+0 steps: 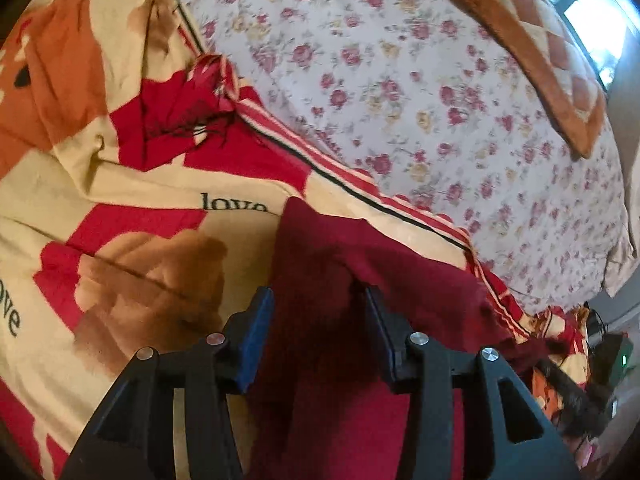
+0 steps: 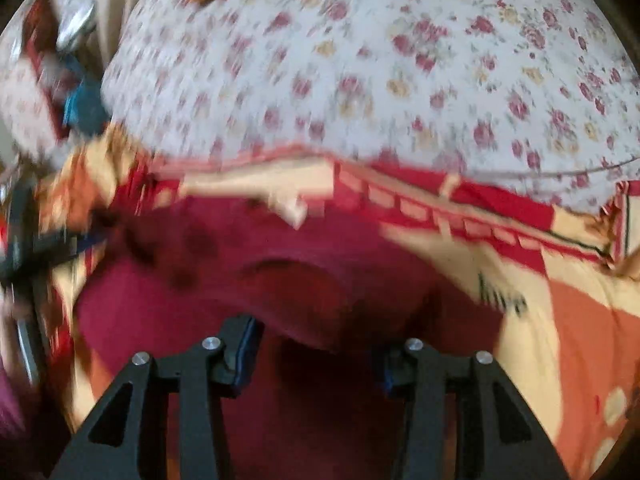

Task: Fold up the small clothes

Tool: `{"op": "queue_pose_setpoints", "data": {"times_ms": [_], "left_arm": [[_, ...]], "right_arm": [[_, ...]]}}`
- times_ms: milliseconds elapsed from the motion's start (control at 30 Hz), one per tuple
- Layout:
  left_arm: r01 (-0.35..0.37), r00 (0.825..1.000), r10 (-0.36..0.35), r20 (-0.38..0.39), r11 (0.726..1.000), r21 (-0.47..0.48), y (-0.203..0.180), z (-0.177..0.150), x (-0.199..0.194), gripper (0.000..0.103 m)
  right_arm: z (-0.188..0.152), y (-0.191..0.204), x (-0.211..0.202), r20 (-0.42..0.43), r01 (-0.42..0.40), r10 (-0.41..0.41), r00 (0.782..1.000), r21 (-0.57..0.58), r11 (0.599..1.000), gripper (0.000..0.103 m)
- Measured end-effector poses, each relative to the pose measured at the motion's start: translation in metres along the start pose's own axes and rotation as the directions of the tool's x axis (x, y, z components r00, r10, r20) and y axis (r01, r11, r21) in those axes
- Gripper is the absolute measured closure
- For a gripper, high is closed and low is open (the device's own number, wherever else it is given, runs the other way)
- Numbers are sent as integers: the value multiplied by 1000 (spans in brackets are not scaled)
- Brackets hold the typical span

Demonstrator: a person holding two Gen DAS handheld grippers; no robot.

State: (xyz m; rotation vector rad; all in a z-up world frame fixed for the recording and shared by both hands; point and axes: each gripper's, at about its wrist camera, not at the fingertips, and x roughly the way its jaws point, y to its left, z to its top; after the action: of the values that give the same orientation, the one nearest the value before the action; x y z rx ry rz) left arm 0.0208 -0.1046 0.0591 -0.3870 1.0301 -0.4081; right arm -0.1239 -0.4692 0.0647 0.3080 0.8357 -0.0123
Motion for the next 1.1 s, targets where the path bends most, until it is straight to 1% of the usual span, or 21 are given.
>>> {"op": "queue_pose_setpoints", "data": {"times_ms": [67,100,167,200,333,400,433,467,533,567,667,733,800,867,933,967,1000,1033,1100], "left_arm": [[3,1000,-3,0,1000,-12,4,1,2,79],[4,1000,-4,-2,1000,-15,5,1,3,79],[2,1000,-2,-7,1000,-14,6,1,4,79],[-9,1000,9,-5,1000,-7,6,1,3,79],[-25,1000,25,-17,999,31,1,-3,1,79],[-49,998,51,-23,997,61,-3,-5,4,79],[-68,997,71,-29,995,75,-5,-7,6,79],[-86,995,90,-38,992,89,-6,-8,10,79],[-110,991,118,-60,987,115,-8,-13,18,79],[-116,991,124,-58,986,119,-8,-15,19,79],[-130,990,137,-40,982,137,-10,-20,10,79],[-148,987,155,-38,977,156,-13,-24,1,79],[-166,984,176,-36,968,186,-20,-28,-7,79],[-167,984,175,-20,963,211,-27,-33,-20,79],[-162,986,168,-9,962,222,-31,-42,-31,79],[-165,985,171,-10,960,226,-32,-46,-33,79],[-171,984,178,-11,958,231,-33,-50,-35,79],[-181,982,190,-13,954,239,-34,-55,-38,79],[-189,980,198,-7,948,255,-35,-61,-45,79]], "right_arm": [[14,-9,21,-25,32,-31,999,65,997,53],[18,-14,32,-55,60,-56,997,86,994,53],[18,-20,46,-113,92,-80,990,102,991,53],[17,-19,44,-119,94,-82,990,101,991,53],[7,-9,1,-45,90,-87,995,77,993,52],[-3,-12,-20,-11,85,-84,996,79,993,45],[-8,-16,-23,-15,90,-90,996,79,993,44],[-13,-18,-20,-46,112,-109,993,68,991,44],[-25,-28,0,-149,202,-194,970,41,979,44],[-31,-33,5,-169,191,-181,969,46,981,45],[-34,-33,-21,-119,180,-169,978,82,980,44],[-42,-32,-44,-77,138,-130,988,103,985,44],[-55,-30,-60,-75,115,-108,991,97,989,44],[-71,-27,-71,-79,102,-95,992,84,991,44],[-84,-18,-68,-106,78,-71,992,63,995,44],[-89,-15,-66,-109,86,-81,991,35,996,52],[-94,-11,-66,-107,108,-109,988,-10,994,81],[-96,-7,-67,-116,96,-98,988,-21,995,97],[-98,-6,-82,-90,88,-89,992,-16,996,97]]}}
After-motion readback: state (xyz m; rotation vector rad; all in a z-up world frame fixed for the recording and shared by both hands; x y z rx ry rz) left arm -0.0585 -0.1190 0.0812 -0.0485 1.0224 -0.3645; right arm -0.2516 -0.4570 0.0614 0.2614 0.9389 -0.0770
